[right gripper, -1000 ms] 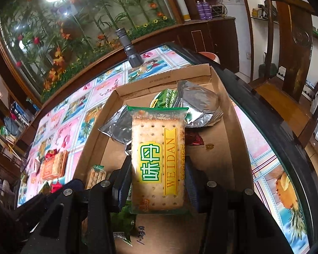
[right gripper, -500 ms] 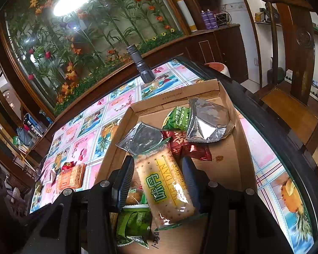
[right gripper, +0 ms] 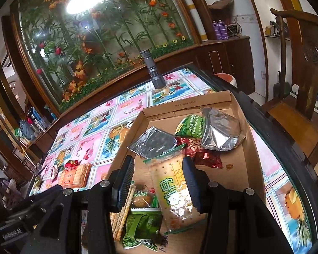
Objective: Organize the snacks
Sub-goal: 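Open both grippers to drop the two cracker packs into the box, then move both grippers back over the remaining snacks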
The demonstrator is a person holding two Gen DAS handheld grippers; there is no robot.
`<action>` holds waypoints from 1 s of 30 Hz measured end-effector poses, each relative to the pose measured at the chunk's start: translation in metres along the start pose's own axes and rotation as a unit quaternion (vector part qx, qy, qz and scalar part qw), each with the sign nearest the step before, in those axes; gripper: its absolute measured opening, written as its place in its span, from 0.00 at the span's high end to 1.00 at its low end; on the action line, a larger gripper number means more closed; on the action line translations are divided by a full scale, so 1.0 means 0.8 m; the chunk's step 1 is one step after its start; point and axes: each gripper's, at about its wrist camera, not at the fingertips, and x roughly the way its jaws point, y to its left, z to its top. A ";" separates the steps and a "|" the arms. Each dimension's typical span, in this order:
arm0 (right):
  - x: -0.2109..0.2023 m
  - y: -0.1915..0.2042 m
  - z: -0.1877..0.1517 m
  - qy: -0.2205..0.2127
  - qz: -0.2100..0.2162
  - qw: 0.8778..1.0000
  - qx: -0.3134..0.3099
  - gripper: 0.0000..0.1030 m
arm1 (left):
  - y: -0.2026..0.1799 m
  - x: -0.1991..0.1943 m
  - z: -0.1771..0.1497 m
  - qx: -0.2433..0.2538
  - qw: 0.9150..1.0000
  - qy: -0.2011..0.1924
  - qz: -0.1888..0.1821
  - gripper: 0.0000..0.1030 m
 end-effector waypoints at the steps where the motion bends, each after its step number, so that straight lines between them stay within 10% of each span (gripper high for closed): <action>1: 0.001 0.002 -0.001 0.001 0.002 1.000 -0.004 0.50 | 0.006 -0.003 0.000 -0.004 1.000 -0.002 0.002 0.56; 17: 0.005 0.012 -0.006 0.000 0.001 1.000 -0.027 0.50 | 0.130 -0.062 -0.012 -0.071 0.993 -0.044 0.084 0.49; 30: 0.006 0.035 -0.011 -0.019 -0.013 0.998 -0.059 0.49 | 0.265 -0.105 -0.032 -0.140 0.960 -0.055 0.237 0.49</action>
